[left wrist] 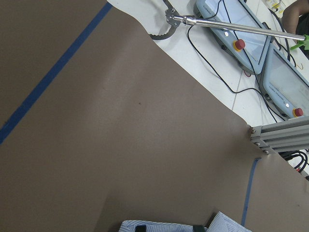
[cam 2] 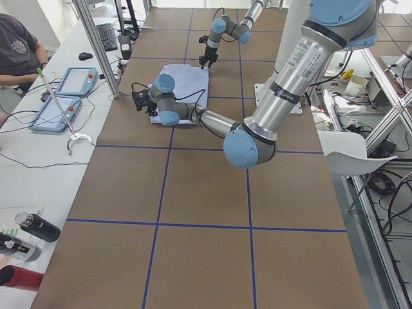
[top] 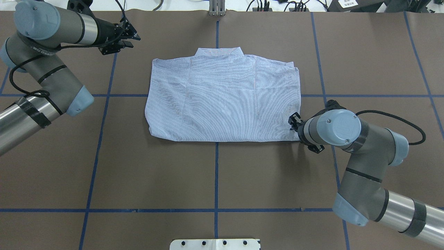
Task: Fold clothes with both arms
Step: 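Grasp the near corner of the folded shirt with the right gripper, then drag the grasped shirt corner toward the robot with the right gripper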
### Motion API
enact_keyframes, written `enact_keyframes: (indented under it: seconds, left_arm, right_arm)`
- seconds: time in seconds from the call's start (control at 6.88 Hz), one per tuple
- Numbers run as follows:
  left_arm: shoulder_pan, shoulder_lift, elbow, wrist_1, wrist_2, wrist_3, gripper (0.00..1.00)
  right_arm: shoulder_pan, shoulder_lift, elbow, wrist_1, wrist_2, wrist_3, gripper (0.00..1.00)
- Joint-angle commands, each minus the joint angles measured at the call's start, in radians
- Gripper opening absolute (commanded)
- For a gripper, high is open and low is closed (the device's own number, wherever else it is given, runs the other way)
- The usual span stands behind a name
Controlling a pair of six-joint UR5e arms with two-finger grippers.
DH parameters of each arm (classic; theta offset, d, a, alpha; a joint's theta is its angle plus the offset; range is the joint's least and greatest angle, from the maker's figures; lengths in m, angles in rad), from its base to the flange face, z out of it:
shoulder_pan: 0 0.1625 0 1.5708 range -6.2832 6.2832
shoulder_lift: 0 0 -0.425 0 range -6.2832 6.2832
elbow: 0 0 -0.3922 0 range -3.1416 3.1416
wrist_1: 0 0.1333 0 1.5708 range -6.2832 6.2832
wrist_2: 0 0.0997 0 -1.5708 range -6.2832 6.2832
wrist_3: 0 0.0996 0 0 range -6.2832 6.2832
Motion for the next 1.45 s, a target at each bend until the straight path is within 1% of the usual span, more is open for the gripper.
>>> enact_keyframes:
  seconds: [0.0, 0.29, 0.44, 0.58, 0.73, 0.87, 1.02, 1.16, 1.31]
  left_arm:
    - [0.0, 0.006, 0.0, 0.002, 0.0, 0.024, 0.43]
    - [0.0, 0.007, 0.0, 0.0, 0.0, 0.034, 0.43]
    - [0.0, 0.007, 0.0, 0.0, -0.002, 0.034, 0.43]
    - [0.0, 0.007, 0.0, -0.002, -0.003, 0.034, 0.43]
    - [0.0, 0.006, -0.002, -0.005, -0.006, 0.034, 0.43]
    - [0.0, 0.007, -0.015, -0.006, -0.009, 0.032, 0.43]
    - [0.005, 0.006, -0.037, -0.003, -0.011, 0.026, 0.43]
    - [0.018, 0.007, -0.073, 0.008, -0.015, 0.022, 0.43]
    - [0.027, 0.007, -0.09, 0.012, -0.067, 0.017, 0.43]
  right_arm:
    - [0.001, 0.004, 0.001, 0.0, 0.005, -0.003, 0.0]
    - [0.003, 0.005, 0.012, 0.0, 0.02, -0.005, 0.0]
    - [0.008, -0.001, 0.047, -0.009, 0.053, -0.003, 0.0]
    - [0.012, -0.045, 0.138, -0.026, 0.083, 0.0, 0.0]
    - [0.002, -0.102, 0.233, -0.077, 0.093, -0.002, 0.0]
    - [-0.036, -0.166, 0.38, -0.163, 0.165, -0.002, 0.0]
    - [-0.102, -0.211, 0.486, -0.234, 0.264, 0.0, 0.0]
    - [-0.18, -0.211, 0.54, -0.304, 0.375, 0.001, 0.0]
    - [-0.246, -0.211, 0.585, -0.375, 0.468, 0.003, 0.0]
